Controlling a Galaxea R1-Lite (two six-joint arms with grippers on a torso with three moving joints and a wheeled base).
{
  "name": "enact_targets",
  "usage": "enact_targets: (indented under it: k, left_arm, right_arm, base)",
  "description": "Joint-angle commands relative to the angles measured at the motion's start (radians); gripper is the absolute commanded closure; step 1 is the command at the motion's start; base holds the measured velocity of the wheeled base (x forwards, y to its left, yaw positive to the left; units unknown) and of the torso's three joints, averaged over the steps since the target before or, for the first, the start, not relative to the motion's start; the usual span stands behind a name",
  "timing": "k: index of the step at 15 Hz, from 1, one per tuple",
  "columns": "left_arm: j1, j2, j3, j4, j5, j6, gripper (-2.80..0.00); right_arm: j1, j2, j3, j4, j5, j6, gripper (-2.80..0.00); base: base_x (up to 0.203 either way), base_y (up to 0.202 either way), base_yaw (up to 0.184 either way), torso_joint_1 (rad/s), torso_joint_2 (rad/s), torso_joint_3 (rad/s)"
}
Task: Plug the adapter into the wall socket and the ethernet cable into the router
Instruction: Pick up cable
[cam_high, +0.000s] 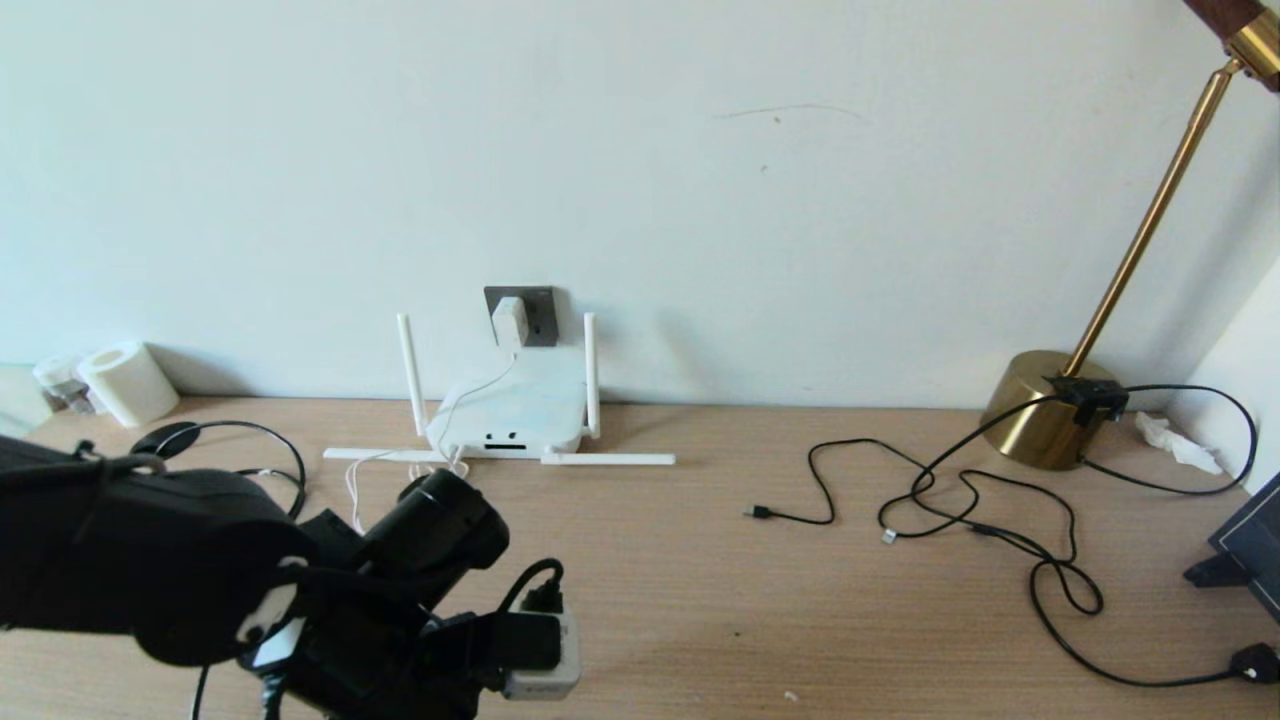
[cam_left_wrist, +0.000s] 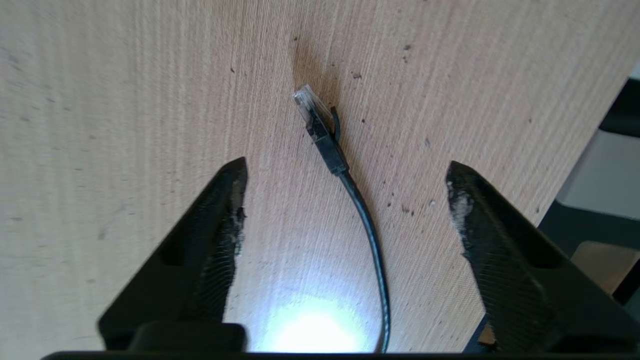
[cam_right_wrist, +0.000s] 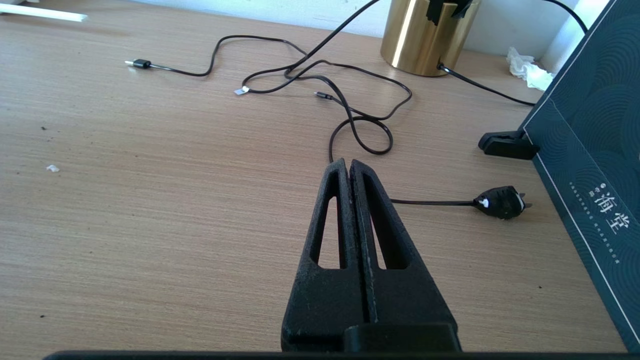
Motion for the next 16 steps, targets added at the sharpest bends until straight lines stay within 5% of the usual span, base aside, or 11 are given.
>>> enact_targets:
  k: [1,16]
  left_arm:
    - [0.000,0.030,-0.002,0.001,-0.002,-0.012,-2.80]
    - [0.012,0.060,0.086,-0.101,0.059,-0.071,-2.80]
  right_arm:
    - [0.000,0.001,0.000,0.000,0.001,-0.001,0.00]
    - [0.000,0.001,0.000,0.000,0.001,-0.001,0.00]
  base:
    - [0.000,0.000,0.000,0.000,0.00,0.000]
    - [0.000,0.000,0.000,0.000,0.00,0.000]
